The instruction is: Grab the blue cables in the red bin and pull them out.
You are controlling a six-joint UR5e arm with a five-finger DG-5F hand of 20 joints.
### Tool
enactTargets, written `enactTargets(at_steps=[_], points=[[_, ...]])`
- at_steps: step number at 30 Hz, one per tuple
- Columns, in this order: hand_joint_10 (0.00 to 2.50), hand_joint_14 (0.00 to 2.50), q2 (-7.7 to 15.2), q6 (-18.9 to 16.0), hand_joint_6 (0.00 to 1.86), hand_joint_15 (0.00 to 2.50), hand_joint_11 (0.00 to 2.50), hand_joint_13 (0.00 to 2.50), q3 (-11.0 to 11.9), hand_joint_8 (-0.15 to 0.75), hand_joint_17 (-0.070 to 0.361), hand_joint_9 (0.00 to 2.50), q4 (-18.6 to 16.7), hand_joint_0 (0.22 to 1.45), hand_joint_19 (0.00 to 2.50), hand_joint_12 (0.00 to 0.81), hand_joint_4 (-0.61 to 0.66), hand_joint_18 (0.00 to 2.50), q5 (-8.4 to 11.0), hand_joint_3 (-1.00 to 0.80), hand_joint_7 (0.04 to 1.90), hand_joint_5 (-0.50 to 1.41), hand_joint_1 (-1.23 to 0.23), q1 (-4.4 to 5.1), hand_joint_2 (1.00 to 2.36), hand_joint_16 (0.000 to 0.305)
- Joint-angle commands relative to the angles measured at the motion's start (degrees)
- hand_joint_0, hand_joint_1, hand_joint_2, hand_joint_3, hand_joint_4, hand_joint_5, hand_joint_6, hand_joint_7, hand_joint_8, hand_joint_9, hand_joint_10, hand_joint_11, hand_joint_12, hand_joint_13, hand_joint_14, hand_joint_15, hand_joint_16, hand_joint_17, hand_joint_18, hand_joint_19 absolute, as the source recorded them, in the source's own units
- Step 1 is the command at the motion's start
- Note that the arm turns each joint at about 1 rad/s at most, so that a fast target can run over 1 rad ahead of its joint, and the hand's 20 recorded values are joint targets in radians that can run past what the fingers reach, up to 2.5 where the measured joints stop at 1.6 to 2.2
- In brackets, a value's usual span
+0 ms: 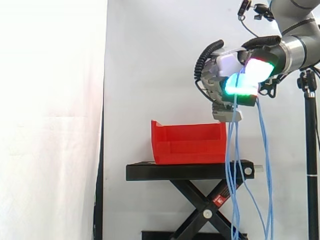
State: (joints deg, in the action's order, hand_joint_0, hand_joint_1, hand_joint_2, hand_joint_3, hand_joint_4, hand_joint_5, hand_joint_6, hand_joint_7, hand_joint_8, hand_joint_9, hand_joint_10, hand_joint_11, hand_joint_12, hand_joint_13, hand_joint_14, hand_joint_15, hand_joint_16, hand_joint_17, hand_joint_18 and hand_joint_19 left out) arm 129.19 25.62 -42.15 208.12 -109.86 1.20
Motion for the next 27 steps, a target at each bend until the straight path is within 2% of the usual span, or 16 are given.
enactTargets(at_steps=[1, 10, 12, 17, 23, 27], points=[[0.01, 0.97, 0.0, 0.0, 0.79, 1.20, 1.57, 1.32, 0.0, 0.272, 0.105, 1.13, 0.0, 1.02, 1.03, 0.332, 0.28, 0.79, 0.00, -0.83, 0.39, 0.61, -1.07, 0.03, 1.01, 0.047], [0.00, 0.98, 0.0, 0.0, 0.80, 1.18, 1.55, 1.29, 0.0, 0.266, 0.105, 1.07, 0.0, 1.06, 1.03, 0.325, 0.29, 0.78, 0.00, -0.96, 0.37, 0.54, -1.09, 0.03, 1.00, 0.046], [0.01, 0.99, 0.0, 0.0, 0.78, 1.18, 1.55, 1.29, 0.0, 0.271, 0.104, 1.07, 0.0, 1.01, 1.03, 0.330, 0.30, 0.77, 0.00, -1.00, 0.38, 0.55, -1.08, 0.03, 1.00, 0.046], [0.01, 1.03, 0.0, 0.0, 0.56, 1.16, 1.52, 1.29, 0.0, 0.282, 0.104, 1.12, -0.3, 0.87, 1.05, 0.334, 0.30, 0.76, 0.00, -1.00, 0.49, 0.66, -0.97, 0.03, 1.00, 0.046], [0.01, 1.03, 0.0, 0.0, 0.37, 1.15, 1.50, 1.33, 0.0, 0.298, 0.112, 1.19, -0.5, 0.75, 1.03, 0.348, 0.32, 0.79, 0.00, -1.00, 0.62, 0.79, -0.86, 0.03, 1.00, 0.050], [0.01, 1.02, 0.0, 0.0, 0.35, 1.15, 1.50, 1.36, 0.0, 0.313, 0.117, 1.24, -0.5, 0.71, 1.01, 0.368, 0.33, 0.83, 0.09, -1.00, 0.63, 0.83, -0.82, 0.03, 1.00, 0.052]])
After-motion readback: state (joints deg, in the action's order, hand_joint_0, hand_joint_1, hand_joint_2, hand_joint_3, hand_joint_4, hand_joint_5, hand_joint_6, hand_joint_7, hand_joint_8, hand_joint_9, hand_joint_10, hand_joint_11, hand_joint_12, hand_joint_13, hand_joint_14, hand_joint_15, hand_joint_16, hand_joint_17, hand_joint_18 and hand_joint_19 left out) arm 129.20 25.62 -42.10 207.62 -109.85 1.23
